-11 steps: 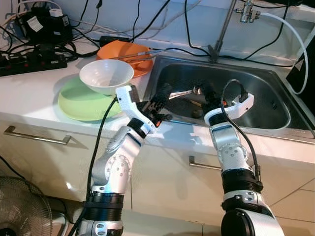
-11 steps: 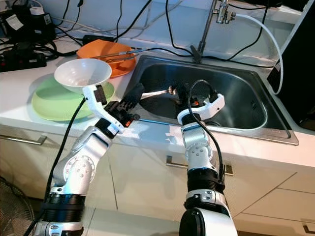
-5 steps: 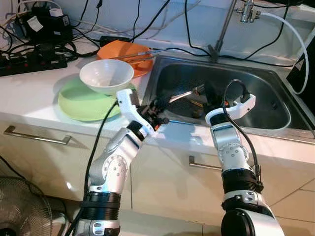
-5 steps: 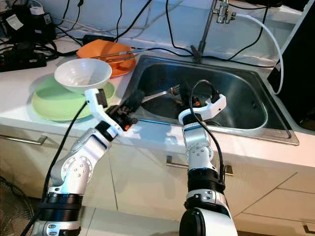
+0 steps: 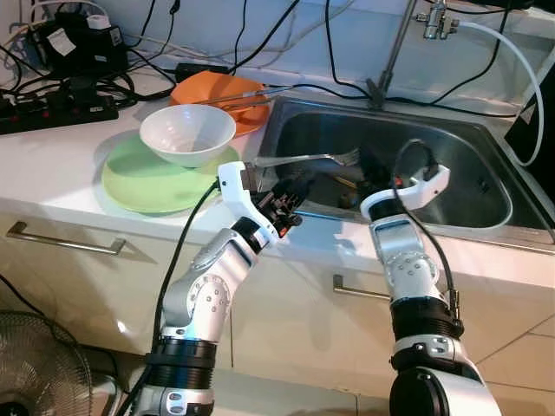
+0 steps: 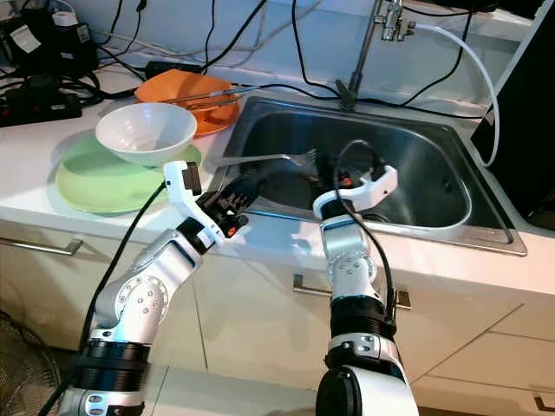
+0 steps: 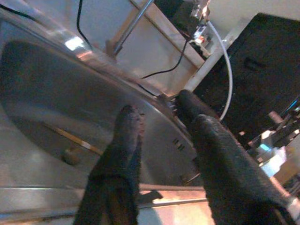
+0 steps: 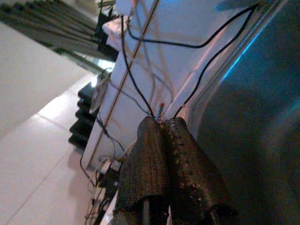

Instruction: Kitchen organization

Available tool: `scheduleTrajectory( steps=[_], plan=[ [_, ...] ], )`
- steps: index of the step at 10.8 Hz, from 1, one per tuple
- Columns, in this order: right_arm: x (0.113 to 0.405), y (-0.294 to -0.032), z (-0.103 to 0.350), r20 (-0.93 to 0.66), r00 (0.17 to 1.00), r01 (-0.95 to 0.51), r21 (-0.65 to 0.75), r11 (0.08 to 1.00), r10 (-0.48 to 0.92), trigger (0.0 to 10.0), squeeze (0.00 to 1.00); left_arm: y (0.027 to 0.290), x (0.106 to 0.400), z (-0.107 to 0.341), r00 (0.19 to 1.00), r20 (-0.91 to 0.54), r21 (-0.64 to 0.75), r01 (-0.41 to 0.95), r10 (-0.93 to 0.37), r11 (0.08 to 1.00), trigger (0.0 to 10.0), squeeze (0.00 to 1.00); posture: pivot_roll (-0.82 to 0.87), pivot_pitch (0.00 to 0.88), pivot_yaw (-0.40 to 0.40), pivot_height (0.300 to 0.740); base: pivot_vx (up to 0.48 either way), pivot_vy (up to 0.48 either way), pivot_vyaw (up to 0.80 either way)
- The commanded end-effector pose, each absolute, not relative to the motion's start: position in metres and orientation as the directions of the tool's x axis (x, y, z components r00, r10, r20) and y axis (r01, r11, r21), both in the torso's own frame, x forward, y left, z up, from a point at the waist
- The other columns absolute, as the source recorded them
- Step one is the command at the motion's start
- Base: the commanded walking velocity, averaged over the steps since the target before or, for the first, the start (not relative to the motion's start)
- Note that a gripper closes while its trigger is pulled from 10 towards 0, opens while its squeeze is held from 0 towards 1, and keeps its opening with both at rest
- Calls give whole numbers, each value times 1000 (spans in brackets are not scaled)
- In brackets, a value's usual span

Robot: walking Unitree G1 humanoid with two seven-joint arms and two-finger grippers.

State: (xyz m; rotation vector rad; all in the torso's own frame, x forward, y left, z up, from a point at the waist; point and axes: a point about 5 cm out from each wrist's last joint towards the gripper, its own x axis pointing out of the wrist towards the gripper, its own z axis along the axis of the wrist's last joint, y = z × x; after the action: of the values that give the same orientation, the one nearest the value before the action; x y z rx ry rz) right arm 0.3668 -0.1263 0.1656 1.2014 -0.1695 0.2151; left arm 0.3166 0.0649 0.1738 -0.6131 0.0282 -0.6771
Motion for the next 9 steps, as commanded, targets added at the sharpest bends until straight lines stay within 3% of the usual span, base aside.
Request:
scheduleTrajectory(
  steps=[1,6,7,9],
  plan=[
    [372,-118,188,306,951,-305,904,300,47,0,0,59,315,172,775,149,-513,592,-615,622,10000,0,236,14,-62,740,0,0,0],
    [381,-172,189,222,954,-110,882,458,-200,0,0,55,315,169,770,110,-378,617,-629,690,10000,0,235,14,-62,740,0,0,0],
    [380,-187,193,222,935,-6,791,612,-277,10000,0,55,315,166,777,83,-299,617,-624,728,10000,0,235,14,-62,740,0,0,0],
    [381,-186,198,266,924,73,583,809,-275,10000,0,60,317,159,797,12,-176,597,-604,783,10000,0,233,11,-60,740,0,0,0]
  ],
)
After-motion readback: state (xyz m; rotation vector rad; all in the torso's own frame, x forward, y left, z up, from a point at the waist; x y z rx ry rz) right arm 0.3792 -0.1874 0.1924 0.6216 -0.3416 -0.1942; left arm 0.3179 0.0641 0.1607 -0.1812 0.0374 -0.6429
